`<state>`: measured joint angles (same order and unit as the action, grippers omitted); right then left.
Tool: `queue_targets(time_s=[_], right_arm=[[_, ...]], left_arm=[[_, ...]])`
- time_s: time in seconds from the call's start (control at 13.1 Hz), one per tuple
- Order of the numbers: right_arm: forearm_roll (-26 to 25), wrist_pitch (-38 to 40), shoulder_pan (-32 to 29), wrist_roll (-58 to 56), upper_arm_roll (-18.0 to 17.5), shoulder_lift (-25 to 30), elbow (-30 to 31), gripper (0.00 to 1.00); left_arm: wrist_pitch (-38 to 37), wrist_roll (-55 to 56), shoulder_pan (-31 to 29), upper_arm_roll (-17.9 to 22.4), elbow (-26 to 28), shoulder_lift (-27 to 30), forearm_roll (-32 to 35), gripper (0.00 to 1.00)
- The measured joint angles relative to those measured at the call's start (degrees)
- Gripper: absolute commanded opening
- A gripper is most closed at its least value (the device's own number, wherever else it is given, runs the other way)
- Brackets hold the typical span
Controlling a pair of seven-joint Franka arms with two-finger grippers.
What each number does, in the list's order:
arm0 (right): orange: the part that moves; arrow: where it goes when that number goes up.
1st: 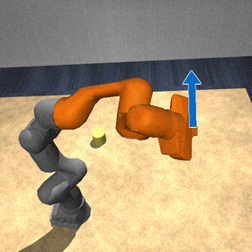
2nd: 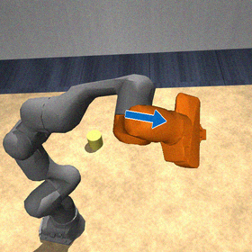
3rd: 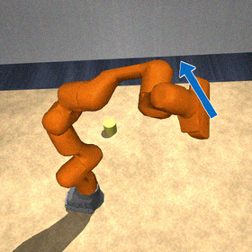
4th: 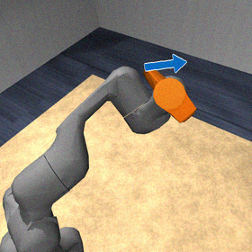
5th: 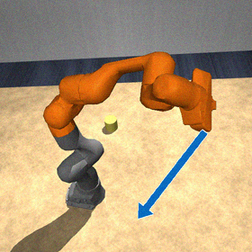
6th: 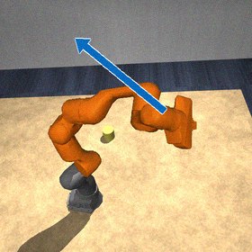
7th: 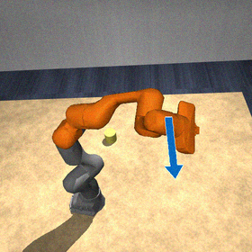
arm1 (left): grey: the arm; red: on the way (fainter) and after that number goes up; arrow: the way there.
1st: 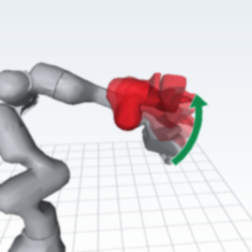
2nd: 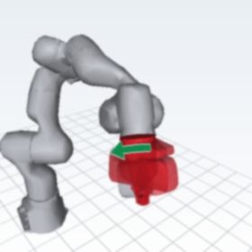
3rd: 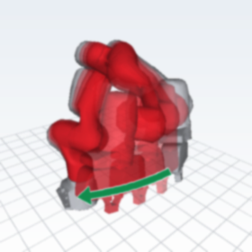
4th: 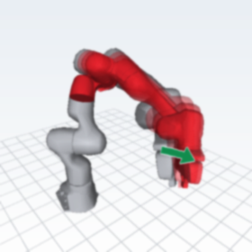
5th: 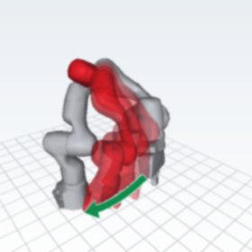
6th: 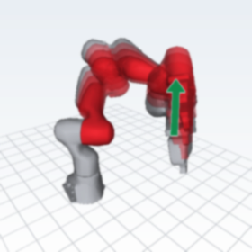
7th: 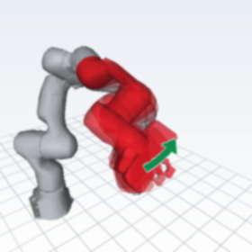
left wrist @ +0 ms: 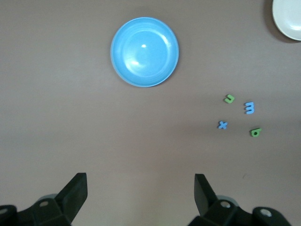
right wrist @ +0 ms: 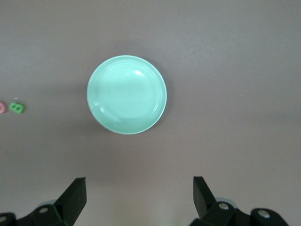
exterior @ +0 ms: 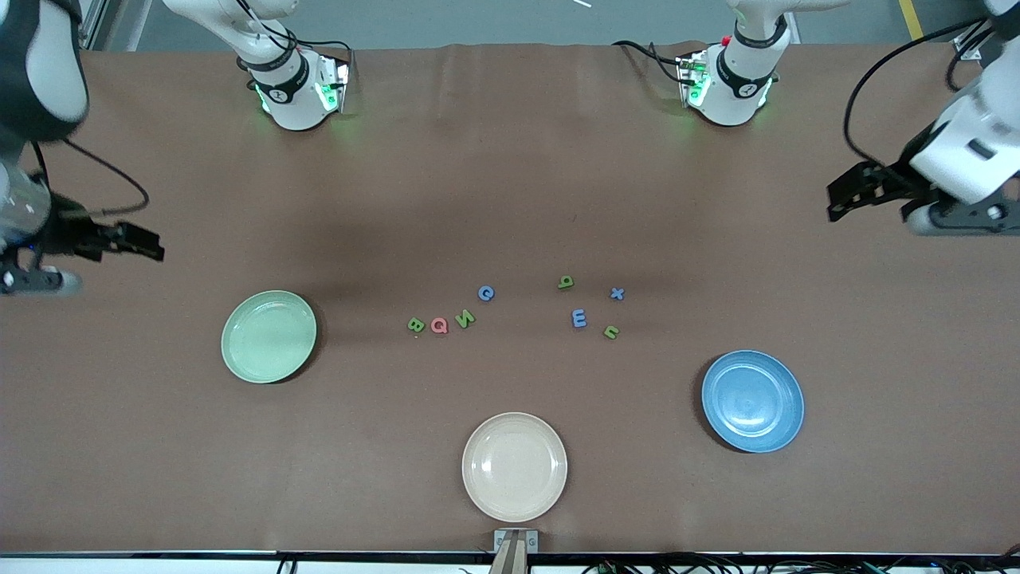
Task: Sort upper and lower case letters into plates
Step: 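Move the right gripper and the left gripper from rest toward the letters, then grasp the green B with the right gripper while the left gripper grasps the x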
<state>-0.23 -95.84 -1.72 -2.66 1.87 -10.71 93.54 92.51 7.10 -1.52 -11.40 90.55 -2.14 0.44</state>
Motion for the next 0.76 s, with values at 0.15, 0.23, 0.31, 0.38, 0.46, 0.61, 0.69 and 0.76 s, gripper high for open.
queue_targets(time_s=[0.15, 0.23, 0.31, 0.38, 0.46, 0.61, 0.69, 0.76], right_arm=[[0.87, -0.18, -0.22, 5.17, -0.03, -4.84, -2.27, 1.0], [1.97, -0.58, -0.05, 10.24, -0.24, -5.56, -2.4, 1.0], [2.64, -1.73, 0.61, 15.12, -0.61, -5.8, -2.27, 1.0], [3.06, -4.08, 1.98, 19.9, -0.86, -5.97, -1.56, 1.0], [3.36, -7.76, 3.64, 24.77, -1.25, -6.25, 0.04, 1.0], [3.47, -15.97, 7.23, 34.54, -2.88, -8.35, 3.8, 1.0], [3.47, -19.75, 9.38, 38.81, -3.45, -10.46, 4.76, 1.0], [3.46, -23.66, 11.76, 42.44, -3.67, -12.93, 5.22, 1.0]], left_arm=[[4.83, 0.89, 0.07, -2.09, 3.88, -0.62, 0.01, 1.0], [7.67, 0.92, 0.08, -3.22, 6.27, -0.73, 0.01, 1.0], [11.23, 0.93, 0.1, -4.59, 9.12, -0.83, 0.01, 1.0], [15.45, 1.04, 0.16, -5.93, 12.37, -0.99, 0.02, 1.0], [20.0, 1.09, 0.25, -7.03, 15.8, -1.31, 0.02, 1.0], [27.56, 1.09, 0.35, -9.37, 21.6, -3.06, 0.5, 0.99], [30.65, 1.1, 0.71, -10.47, 23.42, -4.45, 1.86, 0.97], [32.94, 1.88, 1.54, -11.04, 24.52, -5.96, 3.31, 0.95]])
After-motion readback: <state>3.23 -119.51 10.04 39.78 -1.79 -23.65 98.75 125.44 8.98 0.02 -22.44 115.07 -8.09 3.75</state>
